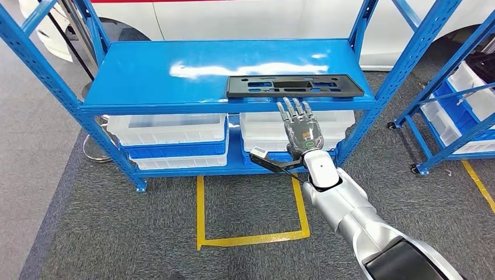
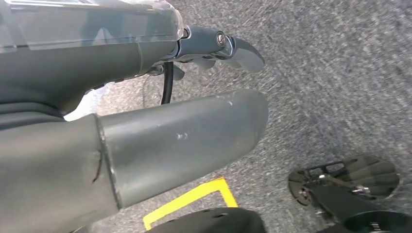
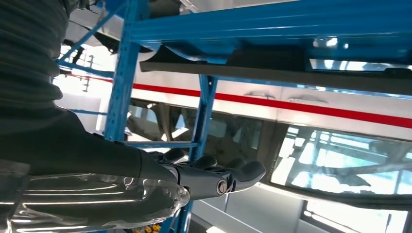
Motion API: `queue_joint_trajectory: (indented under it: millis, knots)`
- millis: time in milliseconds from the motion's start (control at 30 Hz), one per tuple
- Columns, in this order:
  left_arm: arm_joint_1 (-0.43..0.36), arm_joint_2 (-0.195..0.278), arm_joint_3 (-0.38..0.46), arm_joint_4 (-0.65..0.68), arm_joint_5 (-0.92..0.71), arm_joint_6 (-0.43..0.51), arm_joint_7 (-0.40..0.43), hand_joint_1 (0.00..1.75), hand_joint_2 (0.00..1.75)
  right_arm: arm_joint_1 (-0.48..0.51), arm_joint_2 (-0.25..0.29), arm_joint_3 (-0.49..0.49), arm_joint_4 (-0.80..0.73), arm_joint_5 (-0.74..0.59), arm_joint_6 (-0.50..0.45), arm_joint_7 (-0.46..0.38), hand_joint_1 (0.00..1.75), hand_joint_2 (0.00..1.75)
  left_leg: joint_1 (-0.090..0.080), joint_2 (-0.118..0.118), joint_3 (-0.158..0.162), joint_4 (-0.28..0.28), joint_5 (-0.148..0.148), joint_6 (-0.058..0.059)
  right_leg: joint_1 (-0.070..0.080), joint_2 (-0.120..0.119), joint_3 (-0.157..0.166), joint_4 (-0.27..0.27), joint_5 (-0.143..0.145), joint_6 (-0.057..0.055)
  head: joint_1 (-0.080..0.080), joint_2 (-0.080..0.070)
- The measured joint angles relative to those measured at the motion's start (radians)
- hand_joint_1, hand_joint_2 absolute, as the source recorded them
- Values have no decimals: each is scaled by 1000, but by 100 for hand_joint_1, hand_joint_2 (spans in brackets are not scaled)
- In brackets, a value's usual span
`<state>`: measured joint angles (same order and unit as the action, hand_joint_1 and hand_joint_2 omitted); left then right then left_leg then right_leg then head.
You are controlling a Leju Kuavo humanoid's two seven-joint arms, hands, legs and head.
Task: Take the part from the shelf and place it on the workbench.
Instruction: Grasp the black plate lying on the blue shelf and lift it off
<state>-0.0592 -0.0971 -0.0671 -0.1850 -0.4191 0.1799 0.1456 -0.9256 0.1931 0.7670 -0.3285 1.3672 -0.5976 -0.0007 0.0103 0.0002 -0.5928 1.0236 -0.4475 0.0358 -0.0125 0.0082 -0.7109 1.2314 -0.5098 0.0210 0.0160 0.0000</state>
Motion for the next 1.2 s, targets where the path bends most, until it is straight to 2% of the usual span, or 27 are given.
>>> queue_joint_trajectory:
  millis: [33,67,100,167,233,267,333,400,433,467,533,567,600,633,700,767,833,900,933,967,1000,1033,1100,1133,1200]
  knots:
    - [1,0,0,0,-1,-1,0,0,0,1,1,0,0,3,0,-8,0,175,0,0,9,0,-7,-3,0,-2,23,-67,43,-3,0,0]
    - [0,0,0,0,-2,-2,0,0,0,2,3,0,0,6,1,-14,0,175,-2,-1,15,1,-13,-6,3,-4,46,-126,74,-7,0,0]
    - [-2,-1,1,0,-3,-3,0,0,0,2,5,1,0,8,1,-17,0,175,-3,-1,17,2,-17,-10,5,-5,62,-164,86,-12,0,0]
    - [-5,-1,2,0,-5,-3,0,0,0,3,9,1,0,10,1,-20,0,175,-5,-1,18,0,-21,-20,11,-4,72,-185,79,-20,-1,0]
    - [-4,-1,2,0,-5,-3,0,0,0,5,13,1,-2,11,1,-20,0,175,-5,-1,18,2,-31,-29,4,-2,81,-197,77,-30,-2,0]
    - [-4,-1,2,0,-6,-3,0,0,0,4,15,1,-4,11,1,-20,0,175,-5,0,12,21,-46,-34,0,-1,87,-203,77,-35,-3,0]
    - [-3,-1,3,0,-6,-2,0,0,0,5,21,1,-5,11,1,-20,0,175,-1,-1,-35,121,-95,-43,-3,-2,99,-211,75,-45,-5,0]
    - [-3,-1,3,0,-6,-2,0,0,0,7,24,1,-5,11,2,-21,0,175,3,-1,-108,248,-136,-51,-3,-3,102,-209,69,-49,-6,0]
    - [-2,-1,3,0,-7,-2,0,0,0,9,25,1,-5,11,2,-21,0,175,6,0,-131,277,-132,-55,-3,-2,104,-207,66,-49,-7,0]
    - [-1,-1,3,0,-7,-2,0,0,0,10,25,1,-5,12,2,-21,0,175,9,0,-133,265,-107,-58,-5,-1,106,-204,61,-47,-7,0]
    - [0,-1,3,0,-7,-2,0,0,0,11,26,1,-5,12,2,-22,0,175,16,0,-89,150,-28,-64,-9,2,112,-194,48,-37,-6,0]
    - [-1,-1,3,0,-7,-3,0,0,0,10,27,1,-5,12,2,-23,0,175,16,-1,-62,90,-2,-66,-9,3,113,-186,41,-30,-8,0]
    - [-2,-1,3,0,-7,-3,0,0,0,10,28,1,-6,13,2,-25,0,175,15,-2,-45,52,9,-63,-7,4,111,-181,36,-23,-8,0]
    - [-3,-1,3,0,-8,-3,0,0,0,10,29,1,-6,14,2,-27,0,175,14,-4,-37,34,6,-58,-5,5,109,-177,34,-17,-9,0]
    - [-4,-2,4,0,-9,-3,0,0,0,10,33,1,-6,16,2,-35,0,175,12,-6,-35,30,0,-43,-4,6,108,-179,33,-8,-9,0]
    - [-3,-2,4,0,-10,-3,-1,0,0,11,37,2,-8,16,3,-43,0,175,13,-6,-31,25,0,-29,-7,3,103,-162,18,0,-9,0]
    - [-4,-4,4,0,-10,-3,-2,0,0,10,41,2,-11,16,4,-46,0,175,13,-5,-25,21,-1,-18,-7,-1,61,-74,-27,5,-8,0]
    - [-5,-5,4,0,-11,-3,-3,0,0,12,45,3,-13,15,8,-47,0,175,9,-5,-23,21,-4,-11,-6,-2,-10,55,-74,6,-8,0]
    - [-4,-5,4,0,-11,-3,-3,0,0,14,46,3,-13,15,10,-47,0,175,6,-6,-22,21,-6,-8,-5,-2,-35,93,-77,3,-8,0]
    - [-4,-5,4,0,-11,-3,-3,0,0,15,46,3,-13,14,11,-48,0,175,3,-6,-19,21,-8,-6,-3,-2,-43,95,-61,-2,-8,0]
    - [-3,-5,4,0,-11,-3,-3,0,0,15,46,3,-14,12,12,-49,0,175,0,-7,-15,21,-11,-4,1,-2,-31,58,-27,-10,-8,0]
    - [-3,-6,4,0,-11,-2,-3,0,0,14,47,3,-14,11,12,-50,0,175,-4,-7,-10,21,-14,-3,7,-2,-4,-7,15,-21,-8,0]
    - [-4,-10,4,0,-13,-2,-3,0,0,11,49,3,-15,9,14,-53,0,175,-10,-8,-3,19,-19,-4,18,-4,51,-128,66,-44,-10,0]
    - [-5,-12,5,0,-13,-2,-3,0,0,9,50,3,-15,8,15,-54,0,175,-10,-7,-3,18,-20,-7,23,-4,66,-161,71,-51,-12,0]
    - [-6,-13,5,0,-15,-3,-3,0,0,8,52,3,-16,8,19,-55,0,175,-8,-6,-2,12,-19,-16,28,-4,76,-184,67,-55,-12,0]
